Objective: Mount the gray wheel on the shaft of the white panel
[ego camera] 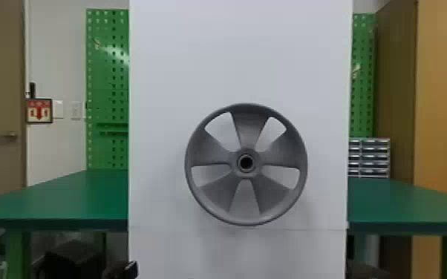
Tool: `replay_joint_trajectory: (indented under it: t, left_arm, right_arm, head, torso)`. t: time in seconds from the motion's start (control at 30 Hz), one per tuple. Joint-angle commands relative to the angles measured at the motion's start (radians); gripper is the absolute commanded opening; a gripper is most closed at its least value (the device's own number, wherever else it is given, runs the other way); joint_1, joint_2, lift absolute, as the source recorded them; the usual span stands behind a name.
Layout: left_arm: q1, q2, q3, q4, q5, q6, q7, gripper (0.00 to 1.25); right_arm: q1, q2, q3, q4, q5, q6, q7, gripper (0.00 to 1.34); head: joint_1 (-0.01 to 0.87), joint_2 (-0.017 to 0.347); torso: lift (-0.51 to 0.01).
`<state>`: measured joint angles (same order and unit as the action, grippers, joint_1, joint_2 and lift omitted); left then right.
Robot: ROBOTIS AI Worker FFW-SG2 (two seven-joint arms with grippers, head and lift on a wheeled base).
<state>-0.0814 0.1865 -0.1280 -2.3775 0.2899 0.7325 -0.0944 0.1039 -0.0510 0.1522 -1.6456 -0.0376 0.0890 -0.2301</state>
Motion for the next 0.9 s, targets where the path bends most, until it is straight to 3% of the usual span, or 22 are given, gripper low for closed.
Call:
replay_joint_trajectory:
  t: [0.0,0.87]
  left_arm:
    - [0.005,-0.005,0.007,0.001,-0.011,-0.004,-0.004,1.12]
    - [0.014,-0.012,0.013,0.001,-0.015,-0.009,-0.005,1.12]
  right_arm:
    - [-0.006,0.002,0.004,0.017,-0.001,-0.014,0.000,1.25]
    - [0.005,-0.004,0.006,0.036,-0.004,-0.018,0.000,1.25]
  head:
    - [0.034,0.035]
    - [0.034,0.035]
  torso:
    - [-0.489]
    - [-0.489]
